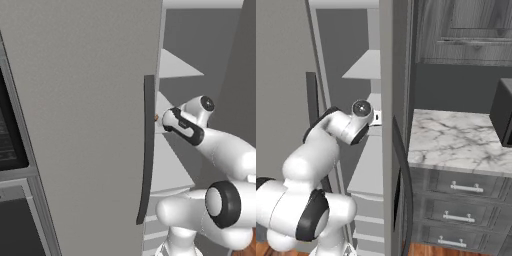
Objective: Take the mushroom, broccoli, and mushroom from the freezer and place them in the bowl on the counter.
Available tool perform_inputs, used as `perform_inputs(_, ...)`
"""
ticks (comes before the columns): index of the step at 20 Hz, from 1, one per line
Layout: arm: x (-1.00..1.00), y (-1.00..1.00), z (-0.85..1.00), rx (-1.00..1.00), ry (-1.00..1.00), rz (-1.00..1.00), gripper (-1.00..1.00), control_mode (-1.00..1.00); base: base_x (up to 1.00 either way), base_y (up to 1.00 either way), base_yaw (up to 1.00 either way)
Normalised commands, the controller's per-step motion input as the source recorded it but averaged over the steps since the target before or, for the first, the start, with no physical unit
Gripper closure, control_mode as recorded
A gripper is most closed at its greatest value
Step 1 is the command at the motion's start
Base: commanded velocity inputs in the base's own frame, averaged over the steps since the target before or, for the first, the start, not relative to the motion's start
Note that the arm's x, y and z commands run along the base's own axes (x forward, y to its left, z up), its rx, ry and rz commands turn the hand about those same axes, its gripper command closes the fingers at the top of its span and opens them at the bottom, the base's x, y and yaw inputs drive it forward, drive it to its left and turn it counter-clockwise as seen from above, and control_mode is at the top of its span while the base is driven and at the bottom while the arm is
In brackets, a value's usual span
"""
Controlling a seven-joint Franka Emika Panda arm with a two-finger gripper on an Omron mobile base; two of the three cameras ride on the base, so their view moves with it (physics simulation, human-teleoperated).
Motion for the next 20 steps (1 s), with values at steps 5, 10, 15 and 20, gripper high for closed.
perform_inputs(5,0.42,-0.13,0.0,0.0,0.0,0.12,-1.0,-1.0,0.0,0.0,0.0)
perform_inputs(10,0.26,0.0,-0.15,0.0,-0.03,0.16,-1.0,-1.0,0.0,0.0,0.0)
perform_inputs(15,0.25,0.05,-0.1,0.0,-0.02,0.09,-1.0,-1.0,0.0,0.0,0.0)
perform_inputs(20,0.32,0.02,0.0,0.0,0.04,0.03,-1.0,-1.0,0.0,0.0,0.0)
